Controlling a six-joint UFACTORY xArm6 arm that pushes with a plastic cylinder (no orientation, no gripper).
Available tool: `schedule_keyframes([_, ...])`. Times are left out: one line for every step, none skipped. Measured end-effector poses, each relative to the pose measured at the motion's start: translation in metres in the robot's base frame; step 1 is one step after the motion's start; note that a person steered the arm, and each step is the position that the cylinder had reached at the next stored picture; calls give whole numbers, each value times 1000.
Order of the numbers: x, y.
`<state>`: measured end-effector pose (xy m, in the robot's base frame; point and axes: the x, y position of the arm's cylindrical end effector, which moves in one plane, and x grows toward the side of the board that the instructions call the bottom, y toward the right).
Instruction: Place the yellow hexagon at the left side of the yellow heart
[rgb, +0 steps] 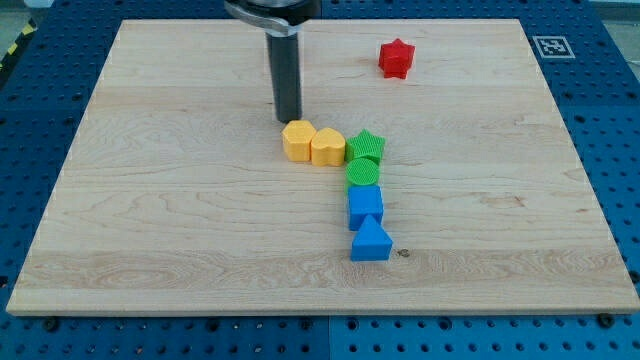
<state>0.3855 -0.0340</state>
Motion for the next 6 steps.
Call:
schedule_keyframes([9,0])
schedule_keyframes([12,-4])
schedule_keyframes([19,-4])
schedule_keyframes([27,-3])
schedule_keyframes([15,-3])
schedule_keyframes([-28,-14])
